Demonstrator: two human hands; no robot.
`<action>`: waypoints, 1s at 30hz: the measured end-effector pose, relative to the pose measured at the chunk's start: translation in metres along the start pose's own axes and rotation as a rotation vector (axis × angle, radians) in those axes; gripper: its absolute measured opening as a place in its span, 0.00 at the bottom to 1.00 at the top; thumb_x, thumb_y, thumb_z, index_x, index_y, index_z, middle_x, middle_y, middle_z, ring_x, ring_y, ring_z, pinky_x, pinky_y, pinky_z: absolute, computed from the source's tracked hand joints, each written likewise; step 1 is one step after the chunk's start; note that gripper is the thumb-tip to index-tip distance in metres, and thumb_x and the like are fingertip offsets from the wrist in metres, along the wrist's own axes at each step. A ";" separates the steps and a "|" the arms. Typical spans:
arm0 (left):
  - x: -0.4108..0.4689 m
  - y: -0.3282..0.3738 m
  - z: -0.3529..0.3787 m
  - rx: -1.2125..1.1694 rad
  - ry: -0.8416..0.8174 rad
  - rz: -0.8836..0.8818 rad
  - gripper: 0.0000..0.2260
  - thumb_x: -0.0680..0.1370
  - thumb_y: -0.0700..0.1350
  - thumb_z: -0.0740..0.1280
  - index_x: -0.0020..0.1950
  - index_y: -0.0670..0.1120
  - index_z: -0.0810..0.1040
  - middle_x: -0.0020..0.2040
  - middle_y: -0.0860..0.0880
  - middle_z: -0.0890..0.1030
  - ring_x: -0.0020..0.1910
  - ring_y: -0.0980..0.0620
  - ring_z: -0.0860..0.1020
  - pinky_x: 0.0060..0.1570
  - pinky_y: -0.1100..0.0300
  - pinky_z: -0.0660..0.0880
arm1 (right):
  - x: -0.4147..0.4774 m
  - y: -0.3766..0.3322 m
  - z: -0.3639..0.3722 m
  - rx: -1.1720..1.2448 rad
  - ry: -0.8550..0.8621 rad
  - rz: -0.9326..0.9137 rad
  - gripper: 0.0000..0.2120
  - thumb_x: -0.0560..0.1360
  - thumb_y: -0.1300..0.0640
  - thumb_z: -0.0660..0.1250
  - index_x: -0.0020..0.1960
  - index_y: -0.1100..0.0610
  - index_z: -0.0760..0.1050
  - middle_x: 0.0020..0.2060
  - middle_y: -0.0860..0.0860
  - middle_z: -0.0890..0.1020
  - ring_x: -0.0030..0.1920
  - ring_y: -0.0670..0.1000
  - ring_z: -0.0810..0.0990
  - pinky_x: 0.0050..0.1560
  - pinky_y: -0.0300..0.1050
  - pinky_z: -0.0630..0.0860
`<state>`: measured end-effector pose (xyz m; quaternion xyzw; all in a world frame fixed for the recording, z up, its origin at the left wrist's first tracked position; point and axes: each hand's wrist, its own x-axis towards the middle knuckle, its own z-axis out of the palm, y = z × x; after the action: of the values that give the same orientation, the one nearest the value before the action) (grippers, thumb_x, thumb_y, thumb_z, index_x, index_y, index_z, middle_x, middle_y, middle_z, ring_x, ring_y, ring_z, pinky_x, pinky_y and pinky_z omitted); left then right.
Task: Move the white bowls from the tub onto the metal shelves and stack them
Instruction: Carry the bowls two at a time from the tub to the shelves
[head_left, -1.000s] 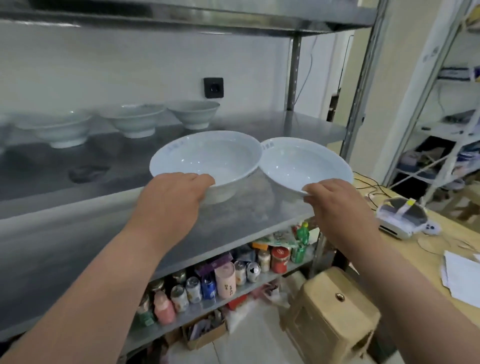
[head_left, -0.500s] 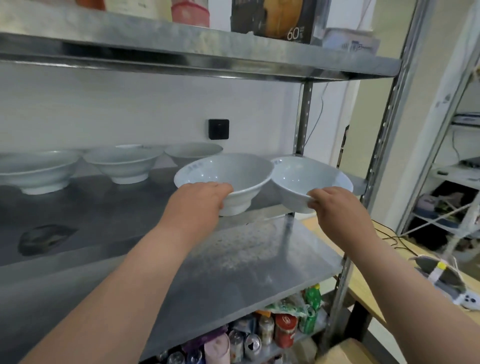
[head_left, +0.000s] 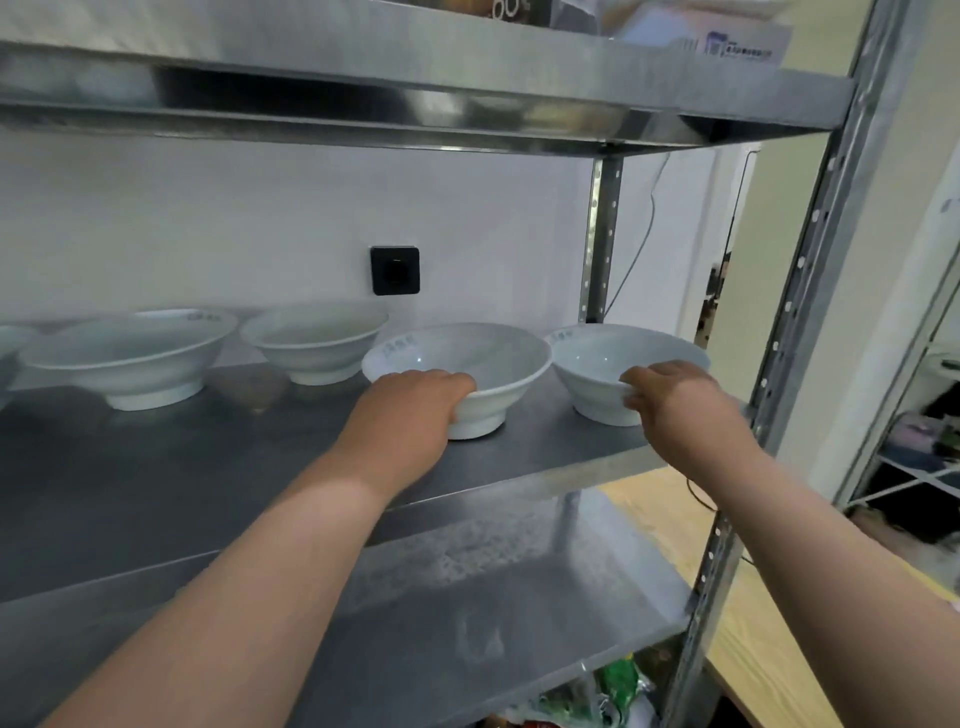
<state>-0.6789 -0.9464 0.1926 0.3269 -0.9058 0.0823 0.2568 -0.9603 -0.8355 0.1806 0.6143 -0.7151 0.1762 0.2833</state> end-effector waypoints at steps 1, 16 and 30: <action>0.010 0.003 0.005 0.016 -0.002 0.004 0.10 0.75 0.36 0.62 0.51 0.49 0.74 0.46 0.51 0.78 0.46 0.46 0.76 0.41 0.53 0.72 | 0.010 0.009 0.007 -0.001 -0.037 -0.011 0.05 0.73 0.66 0.69 0.48 0.59 0.78 0.36 0.57 0.80 0.40 0.61 0.78 0.38 0.46 0.71; 0.123 -0.005 0.069 0.299 -0.034 -0.096 0.11 0.73 0.33 0.61 0.53 0.44 0.73 0.47 0.44 0.80 0.46 0.39 0.77 0.45 0.53 0.64 | 0.125 0.050 0.082 -0.028 -0.286 -0.007 0.17 0.76 0.58 0.65 0.64 0.51 0.72 0.55 0.53 0.79 0.56 0.56 0.77 0.57 0.50 0.72; 0.129 -0.004 0.101 0.348 0.048 -0.202 0.30 0.77 0.43 0.59 0.78 0.59 0.55 0.58 0.49 0.71 0.61 0.43 0.68 0.70 0.30 0.45 | 0.127 0.062 0.122 0.181 0.040 0.012 0.21 0.73 0.64 0.62 0.62 0.49 0.77 0.56 0.53 0.78 0.66 0.57 0.68 0.72 0.68 0.50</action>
<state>-0.8023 -1.0520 0.1729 0.4533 -0.8343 0.2190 0.2248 -1.0551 -0.9964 0.1710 0.6293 -0.6941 0.2542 0.2399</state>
